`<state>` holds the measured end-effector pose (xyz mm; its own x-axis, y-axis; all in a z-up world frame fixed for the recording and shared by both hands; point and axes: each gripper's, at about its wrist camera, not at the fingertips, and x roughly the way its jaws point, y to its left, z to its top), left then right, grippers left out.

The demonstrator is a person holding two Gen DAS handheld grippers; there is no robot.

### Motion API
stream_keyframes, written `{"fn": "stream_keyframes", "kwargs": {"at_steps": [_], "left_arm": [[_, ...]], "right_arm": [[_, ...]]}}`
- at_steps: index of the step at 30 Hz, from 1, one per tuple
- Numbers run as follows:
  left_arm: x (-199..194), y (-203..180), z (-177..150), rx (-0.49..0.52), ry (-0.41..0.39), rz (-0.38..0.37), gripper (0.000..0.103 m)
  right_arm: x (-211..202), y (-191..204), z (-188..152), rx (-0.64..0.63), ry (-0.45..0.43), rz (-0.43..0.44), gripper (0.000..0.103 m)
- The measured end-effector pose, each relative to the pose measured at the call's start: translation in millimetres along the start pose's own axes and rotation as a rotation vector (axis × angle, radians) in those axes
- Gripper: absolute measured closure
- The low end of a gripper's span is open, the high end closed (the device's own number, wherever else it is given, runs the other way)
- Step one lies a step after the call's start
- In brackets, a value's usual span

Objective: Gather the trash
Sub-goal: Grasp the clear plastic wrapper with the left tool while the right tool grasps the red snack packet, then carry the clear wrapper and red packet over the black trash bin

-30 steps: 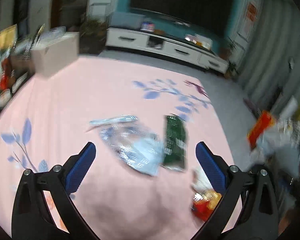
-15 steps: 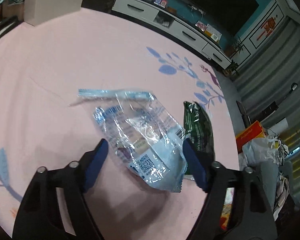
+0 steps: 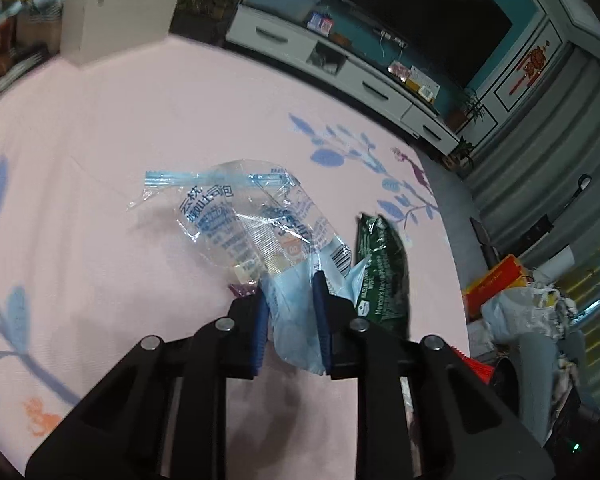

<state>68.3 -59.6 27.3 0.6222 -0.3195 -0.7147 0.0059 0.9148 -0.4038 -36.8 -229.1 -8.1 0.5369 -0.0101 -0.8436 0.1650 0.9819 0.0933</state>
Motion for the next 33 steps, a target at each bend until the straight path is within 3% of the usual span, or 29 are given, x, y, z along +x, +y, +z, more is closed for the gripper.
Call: {"fn": "stream_keyframes", "kwargs": {"at_steps": [5, 19, 28, 33], "left_arm": [[-33.4, -21.1, -1.6, 0.104, -0.090, 0.053, 0.081], [-93.4, -76.3, -24.5, 0.272, -0.209, -0.003, 0.081], [-121.6, -126.3, -55.7, 0.394, -0.228, -0.129, 0.080], [-125.6, -169.1, -81.5, 0.494, -0.188, -0.235, 0.080]], "right_arm": [[-9.3, -3.9, 1.8, 0.021, -0.027, 0.023, 0.067], [-64.7, -28.3, 5.6, 0.080, -0.179, 0.019, 0.067], [-130.4, -57.4, -0.4, 0.140, -0.355, -0.026, 0.067], [-165.2, -79.9, -8.3, 0.187, -0.449, -0.040, 0.067]]}}
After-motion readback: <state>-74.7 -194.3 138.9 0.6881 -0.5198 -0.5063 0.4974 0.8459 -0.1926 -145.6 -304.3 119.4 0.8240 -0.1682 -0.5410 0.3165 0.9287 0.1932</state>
